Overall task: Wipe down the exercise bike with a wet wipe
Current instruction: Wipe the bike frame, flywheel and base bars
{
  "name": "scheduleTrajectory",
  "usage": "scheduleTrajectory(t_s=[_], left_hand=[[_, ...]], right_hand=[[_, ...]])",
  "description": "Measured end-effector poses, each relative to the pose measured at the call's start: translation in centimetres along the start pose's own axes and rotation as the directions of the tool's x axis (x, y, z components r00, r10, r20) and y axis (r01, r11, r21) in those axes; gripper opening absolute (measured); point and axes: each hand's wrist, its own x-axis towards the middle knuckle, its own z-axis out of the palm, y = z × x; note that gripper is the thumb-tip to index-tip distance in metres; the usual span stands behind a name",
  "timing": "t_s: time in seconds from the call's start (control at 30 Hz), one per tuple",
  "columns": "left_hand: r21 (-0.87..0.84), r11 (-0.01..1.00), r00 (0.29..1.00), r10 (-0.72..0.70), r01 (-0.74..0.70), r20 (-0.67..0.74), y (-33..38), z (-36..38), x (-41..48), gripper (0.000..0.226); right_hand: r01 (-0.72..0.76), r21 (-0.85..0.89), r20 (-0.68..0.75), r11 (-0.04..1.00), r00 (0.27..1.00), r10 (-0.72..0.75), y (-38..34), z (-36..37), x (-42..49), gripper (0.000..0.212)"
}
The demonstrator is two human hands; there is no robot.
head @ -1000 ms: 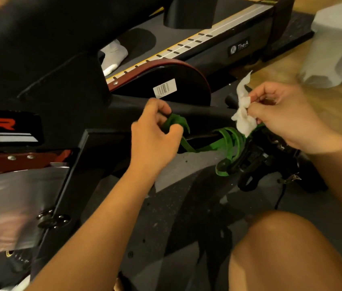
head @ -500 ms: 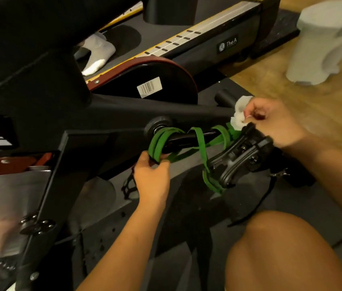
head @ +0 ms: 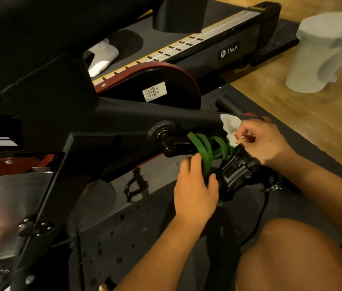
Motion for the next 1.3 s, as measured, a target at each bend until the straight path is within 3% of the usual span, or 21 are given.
scheduleTrajectory(t_s=[0.1,0.17,0.23,0.33,0.5,0.57,0.67,0.73,0.8,0.87,0.9,1.0,1.1,1.2,1.3], left_hand=[[-0.186,0.983,0.974,-0.044,0.002,-0.222,-1.3,-0.3,0.1,0.044],[-0.179,0.98,0.984,0.051,-0.082,-0.173,-0.9,-0.3,0.3,0.042],[-0.09,0.984,0.988,0.153,-0.151,0.013,-0.4,0.6,0.4,0.046],[-0.109,0.992,0.978,0.081,-0.061,0.192,-1.2,1.7,0.2,0.049],[-0.081,0.996,0.987,-0.026,0.04,0.161,-4.4,1.4,-1.3,0.039],[-0.151,0.979,0.989,-0.129,0.139,0.075,-5.3,1.1,-1.3,0.036],[-0.345,0.892,0.954,-0.295,0.293,0.047,-5.5,0.2,-0.1,0.036],[-0.436,0.829,0.937,-0.306,0.35,0.17,-5.2,-0.2,0.8,0.033],[-0.431,0.81,0.91,-0.288,0.398,0.299,-5.1,0.0,1.5,0.023],[-0.321,0.858,0.879,-0.263,0.402,0.398,-5.3,0.7,1.5,0.026],[-0.294,0.871,0.874,-0.255,0.393,0.413,-5.6,1.1,1.2,0.034],[-0.375,0.821,0.887,-0.308,0.431,0.345,-6.4,1.2,0.7,0.042],[-0.386,0.8,0.88,-0.352,0.46,0.318,-7.2,0.6,0.7,0.054],[-0.313,0.844,0.887,-0.345,0.436,0.308,-7.4,0.6,0.7,0.057],[-0.261,0.87,0.895,-0.347,0.419,0.281,-7.5,0.6,0.5,0.051]], right_hand=[[-0.059,0.1,0.028,0.993,0.998,0.056,0.8,0.5,-0.4,0.026],[-0.073,0.139,0.057,0.988,0.996,0.066,1.1,1.0,-0.7,0.029],[-0.066,0.154,0.075,0.986,0.996,0.054,1.2,1.6,-1.1,0.033],[-0.036,0.146,0.094,0.989,0.995,0.022,1.1,2.5,-1.6,0.041],[-0.147,0.074,0.158,0.986,0.978,0.134,0.8,3.8,-1.5,0.026],[-0.159,0.236,0.163,0.959,0.979,0.122,-1.1,3.2,-0.7,0.023],[-0.009,0.418,0.161,0.908,0.985,-0.064,-5.9,3.1,1.1,0.018],[0.03,0.336,0.313,0.941,0.939,-0.141,-7.2,4.5,1.6,0.032],[0.015,0.066,0.474,0.998,0.879,-0.045,-6.3,6.1,1.3,0.04],[0.008,-0.154,0.53,0.988,0.844,0.076,-5.5,6.6,1.0,0.039],[-0.003,-0.14,0.507,0.99,0.858,0.075,-5.7,6.3,1.2,0.035],[-0.035,0.216,0.35,0.976,0.936,-0.044,-8.0,5.3,2.5,0.032],[-0.061,0.454,0.331,0.889,0.938,-0.105,-9.4,5.3,2.2,0.037],[-0.035,0.342,0.353,0.939,0.931,-0.094,-9.7,4.6,2.6,0.045],[0.072,-0.015,0.419,0.997,0.906,-0.059,-9.2,4.7,2.5,0.044]])
